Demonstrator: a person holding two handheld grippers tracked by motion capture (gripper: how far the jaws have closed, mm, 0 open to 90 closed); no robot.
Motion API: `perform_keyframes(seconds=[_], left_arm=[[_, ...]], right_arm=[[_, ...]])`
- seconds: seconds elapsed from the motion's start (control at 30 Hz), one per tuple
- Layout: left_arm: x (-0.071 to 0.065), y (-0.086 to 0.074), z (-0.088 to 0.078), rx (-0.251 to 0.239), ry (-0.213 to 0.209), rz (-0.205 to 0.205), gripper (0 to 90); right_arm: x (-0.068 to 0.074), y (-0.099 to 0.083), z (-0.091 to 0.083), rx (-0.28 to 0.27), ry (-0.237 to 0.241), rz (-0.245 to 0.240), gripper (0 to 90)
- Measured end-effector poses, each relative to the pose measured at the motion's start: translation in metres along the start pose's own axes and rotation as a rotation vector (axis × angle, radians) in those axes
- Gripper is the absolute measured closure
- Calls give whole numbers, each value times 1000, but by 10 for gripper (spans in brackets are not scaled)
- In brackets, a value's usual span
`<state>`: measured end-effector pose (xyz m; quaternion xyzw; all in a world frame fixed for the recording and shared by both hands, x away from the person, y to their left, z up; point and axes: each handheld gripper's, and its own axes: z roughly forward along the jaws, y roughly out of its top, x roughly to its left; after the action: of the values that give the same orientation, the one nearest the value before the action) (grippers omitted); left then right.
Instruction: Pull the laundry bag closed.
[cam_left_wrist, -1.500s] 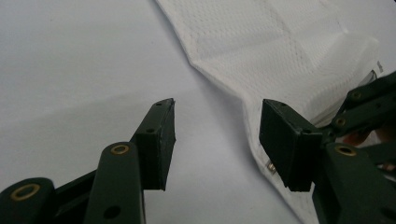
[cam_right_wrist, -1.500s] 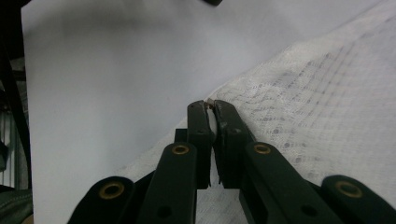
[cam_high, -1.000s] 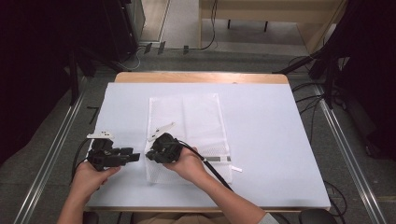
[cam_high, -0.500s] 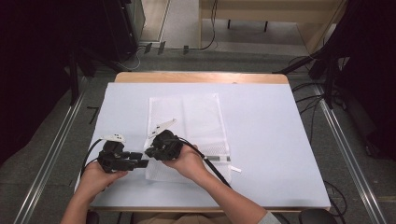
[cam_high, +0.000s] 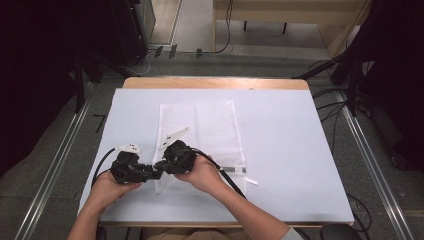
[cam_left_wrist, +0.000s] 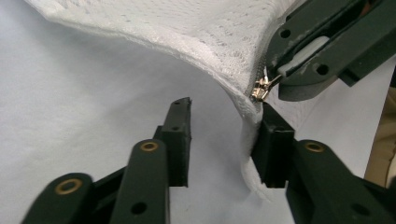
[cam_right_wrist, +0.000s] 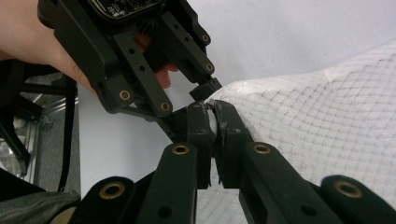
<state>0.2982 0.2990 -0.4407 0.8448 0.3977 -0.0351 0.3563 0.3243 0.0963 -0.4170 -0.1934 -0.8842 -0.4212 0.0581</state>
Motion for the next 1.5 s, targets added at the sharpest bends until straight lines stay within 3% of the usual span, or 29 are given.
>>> perform_keyframes(seconds=[0.2, 0.53, 0.7, 1.5], left_arm=[[-2, 0, 1, 16, -4, 17, 721], [-2, 0, 1, 24, -3, 24, 736], [-4, 1, 0, 34, 20, 46, 871], [-3, -1, -4, 52, 8, 24, 892]], right_arm=[[-1, -1, 1, 14, 22, -7, 877], [0, -2, 4, 28, 31, -19, 877], [0, -2, 5, 32, 33, -23, 878], [-10, -12, 13, 22, 15, 23, 883]])
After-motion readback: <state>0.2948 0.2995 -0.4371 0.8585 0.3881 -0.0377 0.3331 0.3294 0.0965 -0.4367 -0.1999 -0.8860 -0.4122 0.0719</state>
